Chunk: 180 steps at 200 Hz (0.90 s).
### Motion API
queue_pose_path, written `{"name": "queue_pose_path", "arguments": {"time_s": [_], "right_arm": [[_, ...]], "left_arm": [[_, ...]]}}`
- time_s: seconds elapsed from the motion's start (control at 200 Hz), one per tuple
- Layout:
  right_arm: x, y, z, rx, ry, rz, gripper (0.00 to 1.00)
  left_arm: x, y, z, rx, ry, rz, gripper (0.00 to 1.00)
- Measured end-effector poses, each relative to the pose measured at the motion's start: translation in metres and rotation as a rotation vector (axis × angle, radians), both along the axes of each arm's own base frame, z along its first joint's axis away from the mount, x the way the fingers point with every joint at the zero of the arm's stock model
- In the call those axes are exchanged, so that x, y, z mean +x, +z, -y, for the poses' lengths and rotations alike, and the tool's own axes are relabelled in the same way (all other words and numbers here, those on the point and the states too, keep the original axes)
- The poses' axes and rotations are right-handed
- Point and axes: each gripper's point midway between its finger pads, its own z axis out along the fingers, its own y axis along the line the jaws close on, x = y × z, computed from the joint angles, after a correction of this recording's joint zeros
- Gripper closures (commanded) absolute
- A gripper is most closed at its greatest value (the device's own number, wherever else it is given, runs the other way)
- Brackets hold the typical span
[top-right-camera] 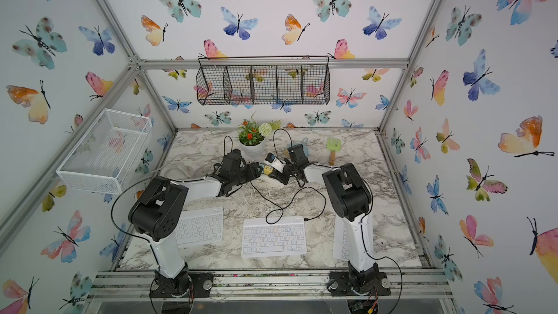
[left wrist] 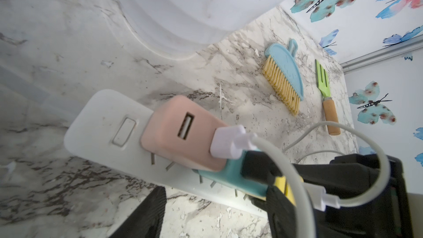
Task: Unplug the wireless keyboard
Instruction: Remove the plug from the socket.
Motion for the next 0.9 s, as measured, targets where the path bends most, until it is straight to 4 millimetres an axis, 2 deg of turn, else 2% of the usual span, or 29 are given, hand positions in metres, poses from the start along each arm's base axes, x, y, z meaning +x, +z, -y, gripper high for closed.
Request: {"name": "queue_pose_path", "arguments": {"time_s": [0.17,0.506,0.771,0.821,0.901], "right_arm": [[0.000,0.001,-0.001,0.006,-0.021,0.015,0.82],[-0.003,0.002,0.000,0.048,-0.021,-0.093,0.83],[-0.008,0.004,0.007,-0.024,-0.087,0.127,0.83],[-0.011,0.005,0.006,-0.028,-0.089,0.157,0.83],[-0.015,0.008,0.001,-0.016,-0.077,0.158,0.82]], "left_arm": [[0.001,-0.001,0.000,0.000,-0.001,0.000,0.32],[-0.001,-0.001,0.003,0.001,-0.010,0.001,0.32],[-0.005,-0.002,0.007,-0.011,-0.034,-0.011,0.32],[-0.007,-0.007,0.005,-0.005,-0.033,-0.026,0.32],[-0.016,-0.028,-0.002,0.023,-0.028,-0.083,0.32]]}}
